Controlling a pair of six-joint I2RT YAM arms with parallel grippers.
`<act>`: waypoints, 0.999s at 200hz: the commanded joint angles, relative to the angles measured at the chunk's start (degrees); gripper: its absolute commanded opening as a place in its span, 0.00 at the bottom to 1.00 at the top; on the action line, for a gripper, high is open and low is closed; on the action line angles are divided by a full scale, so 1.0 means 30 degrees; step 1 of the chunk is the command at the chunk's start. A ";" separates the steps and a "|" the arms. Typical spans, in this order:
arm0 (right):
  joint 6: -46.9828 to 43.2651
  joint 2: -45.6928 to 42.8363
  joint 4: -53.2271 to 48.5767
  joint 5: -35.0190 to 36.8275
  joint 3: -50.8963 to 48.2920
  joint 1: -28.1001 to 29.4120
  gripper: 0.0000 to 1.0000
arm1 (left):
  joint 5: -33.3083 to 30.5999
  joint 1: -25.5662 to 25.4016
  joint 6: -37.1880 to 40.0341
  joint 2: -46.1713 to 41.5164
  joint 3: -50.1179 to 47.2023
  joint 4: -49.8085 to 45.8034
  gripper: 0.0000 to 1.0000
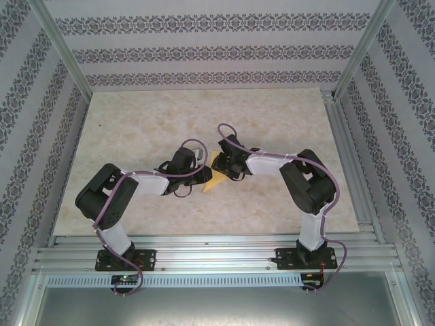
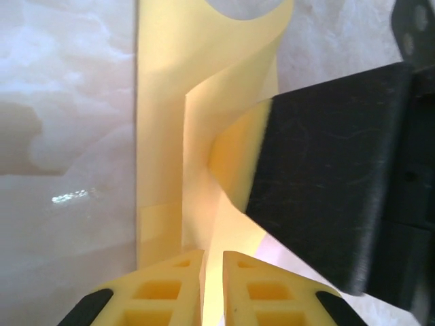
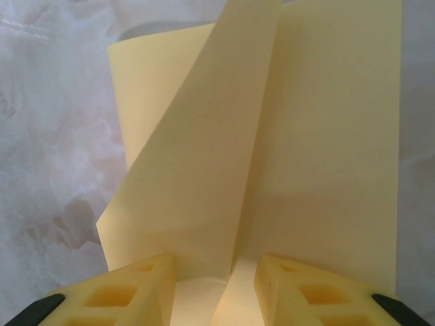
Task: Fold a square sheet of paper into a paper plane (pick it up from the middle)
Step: Fourth fold the wing at the center of the table.
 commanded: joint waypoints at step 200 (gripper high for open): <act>0.0908 0.0461 -0.2070 0.1189 -0.1494 -0.0608 0.26 | -0.0267 0.0207 0.0944 0.1627 0.1049 -0.1567 0.09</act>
